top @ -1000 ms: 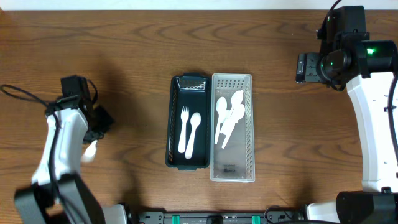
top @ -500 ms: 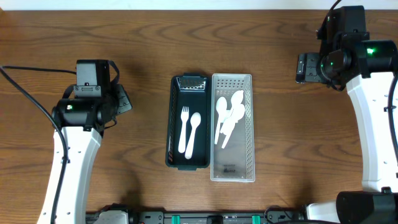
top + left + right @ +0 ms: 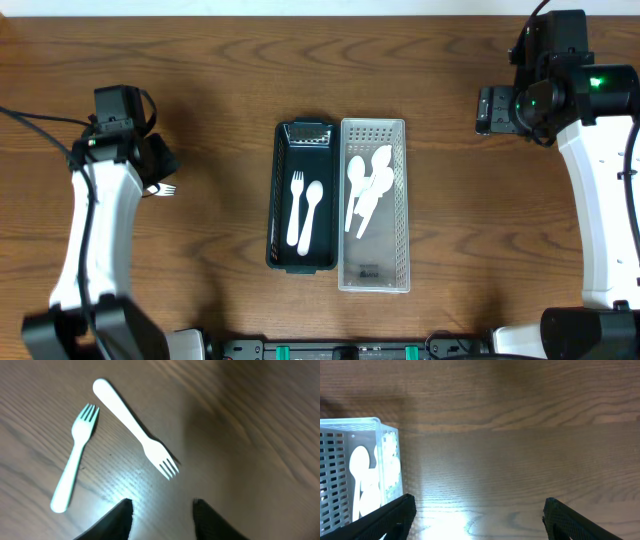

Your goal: Pack container

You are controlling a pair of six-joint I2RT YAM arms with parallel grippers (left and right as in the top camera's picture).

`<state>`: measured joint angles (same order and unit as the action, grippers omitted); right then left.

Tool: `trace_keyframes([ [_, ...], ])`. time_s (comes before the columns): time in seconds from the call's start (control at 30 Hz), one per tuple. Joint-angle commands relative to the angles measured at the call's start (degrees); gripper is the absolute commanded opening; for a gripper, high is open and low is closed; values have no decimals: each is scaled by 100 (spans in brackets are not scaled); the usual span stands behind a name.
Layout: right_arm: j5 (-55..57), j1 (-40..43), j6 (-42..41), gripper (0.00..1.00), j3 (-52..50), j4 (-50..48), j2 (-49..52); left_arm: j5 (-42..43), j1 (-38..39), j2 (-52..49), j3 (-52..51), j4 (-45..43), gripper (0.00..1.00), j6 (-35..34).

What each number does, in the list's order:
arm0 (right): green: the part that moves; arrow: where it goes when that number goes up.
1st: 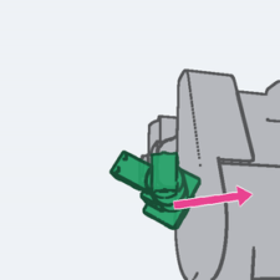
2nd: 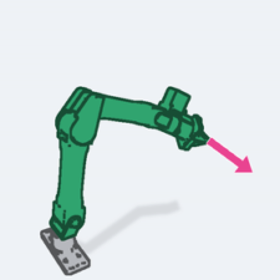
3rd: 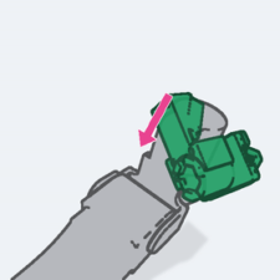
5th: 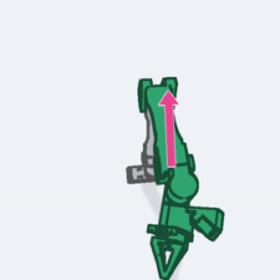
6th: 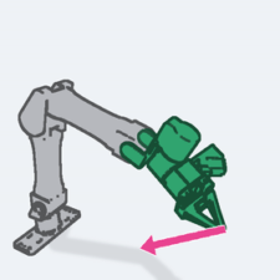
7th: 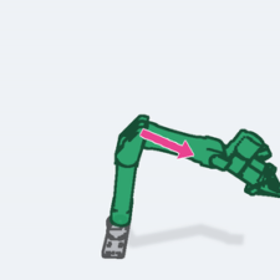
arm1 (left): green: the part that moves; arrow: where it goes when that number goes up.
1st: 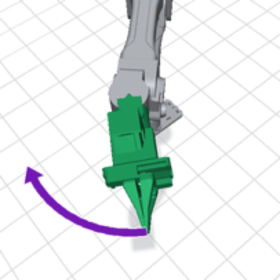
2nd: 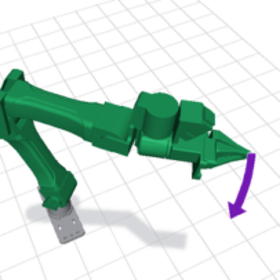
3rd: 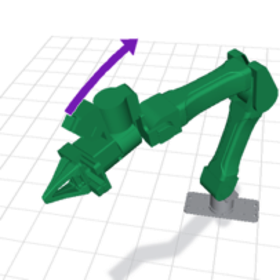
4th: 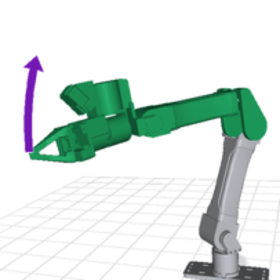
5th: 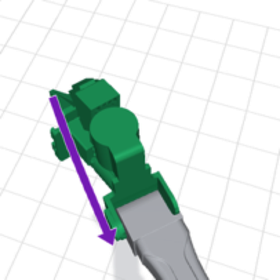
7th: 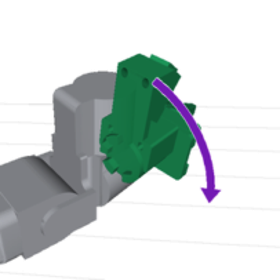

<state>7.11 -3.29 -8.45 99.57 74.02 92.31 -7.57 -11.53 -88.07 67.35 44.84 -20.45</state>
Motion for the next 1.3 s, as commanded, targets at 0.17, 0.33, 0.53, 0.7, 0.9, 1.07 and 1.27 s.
trace_keyframes([
  [0.17,37,28,90,89,-26,63,0,-57,-372,-988,28,-315,46,-1668],
  [0.33,37,28,90,90,-26,103,0,-42,-393,-1250,26,-542,47,-1941],
  [0.53,37,28,361,90,-26,170,2,-42,-393,-1419,26,-667,50,-2649],
  [0.7,37,28,448,93,-26,212,4,-42,-396,-1578,26,-949,52,-2964],
  [0.9,37,28,448,94,-26,214,4,-42,-535,-1963,26,-1123,59,-3182],
  [1.07,37,28,448,94,-26,219,4,-39,-730,-2308,26,-1180,64,-3222],
  [1.27,37,28,448,94,-26,227,4,24,-857,-2468,26,-1226,64,-3220],
])
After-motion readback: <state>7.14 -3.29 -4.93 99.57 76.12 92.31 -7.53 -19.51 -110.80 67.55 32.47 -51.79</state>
